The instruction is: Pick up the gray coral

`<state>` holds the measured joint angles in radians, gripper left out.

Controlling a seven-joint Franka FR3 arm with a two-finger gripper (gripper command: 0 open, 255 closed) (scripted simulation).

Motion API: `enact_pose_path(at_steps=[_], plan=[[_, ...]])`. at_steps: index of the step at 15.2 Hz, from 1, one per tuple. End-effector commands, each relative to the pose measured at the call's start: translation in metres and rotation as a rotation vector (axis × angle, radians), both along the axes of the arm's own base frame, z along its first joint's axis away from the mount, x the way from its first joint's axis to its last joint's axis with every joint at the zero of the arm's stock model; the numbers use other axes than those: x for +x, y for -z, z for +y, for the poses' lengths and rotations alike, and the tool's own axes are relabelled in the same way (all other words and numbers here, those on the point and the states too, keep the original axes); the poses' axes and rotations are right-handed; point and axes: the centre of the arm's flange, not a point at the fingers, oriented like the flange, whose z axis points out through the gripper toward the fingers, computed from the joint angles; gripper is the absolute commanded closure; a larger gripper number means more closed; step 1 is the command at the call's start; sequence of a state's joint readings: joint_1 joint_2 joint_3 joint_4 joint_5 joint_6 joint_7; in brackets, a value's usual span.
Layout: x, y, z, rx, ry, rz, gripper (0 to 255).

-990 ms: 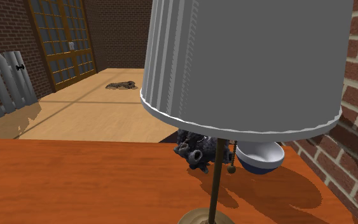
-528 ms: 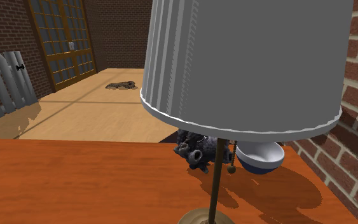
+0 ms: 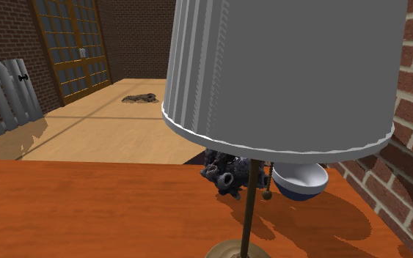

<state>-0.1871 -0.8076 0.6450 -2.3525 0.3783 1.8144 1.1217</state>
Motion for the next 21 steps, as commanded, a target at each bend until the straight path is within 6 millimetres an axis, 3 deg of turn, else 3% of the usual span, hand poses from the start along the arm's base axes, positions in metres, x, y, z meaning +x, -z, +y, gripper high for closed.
enact_pose_path(at_steps=[1,8,21], plan=[[0.0,0.001,0.0,0.0,0.0,0.001,255],[0.0,0.001,0.0,0.0,0.0,0.001,255],[0.0,-0.068,0.0,0.0,0.0,0.001,255]])
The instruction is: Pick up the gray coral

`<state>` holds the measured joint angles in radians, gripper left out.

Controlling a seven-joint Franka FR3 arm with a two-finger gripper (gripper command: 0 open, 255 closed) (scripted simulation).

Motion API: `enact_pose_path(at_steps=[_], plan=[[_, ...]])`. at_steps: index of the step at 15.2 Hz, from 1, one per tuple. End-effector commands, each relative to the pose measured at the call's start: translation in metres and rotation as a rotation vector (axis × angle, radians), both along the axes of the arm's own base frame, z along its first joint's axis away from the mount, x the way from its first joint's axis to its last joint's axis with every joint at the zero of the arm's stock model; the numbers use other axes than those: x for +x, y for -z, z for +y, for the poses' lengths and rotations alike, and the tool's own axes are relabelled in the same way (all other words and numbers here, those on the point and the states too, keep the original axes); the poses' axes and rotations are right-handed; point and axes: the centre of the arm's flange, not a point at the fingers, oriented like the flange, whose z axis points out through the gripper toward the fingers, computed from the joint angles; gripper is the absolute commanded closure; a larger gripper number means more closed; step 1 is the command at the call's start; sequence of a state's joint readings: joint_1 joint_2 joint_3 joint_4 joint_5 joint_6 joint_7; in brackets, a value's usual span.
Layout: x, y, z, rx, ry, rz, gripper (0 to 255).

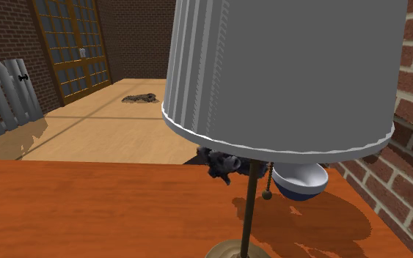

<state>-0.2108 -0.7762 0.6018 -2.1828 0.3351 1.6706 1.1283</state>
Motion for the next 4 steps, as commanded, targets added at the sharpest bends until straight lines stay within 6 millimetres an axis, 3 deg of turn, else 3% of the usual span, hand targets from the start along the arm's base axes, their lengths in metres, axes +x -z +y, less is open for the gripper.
enact_pose_path(at_steps=[1,4], plan=[[0.0007,-0.0112,0.0001,0.0,0.0,-0.001,255],[0.0007,-0.0173,0.0001,0.0,0.0,-0.001,255]])
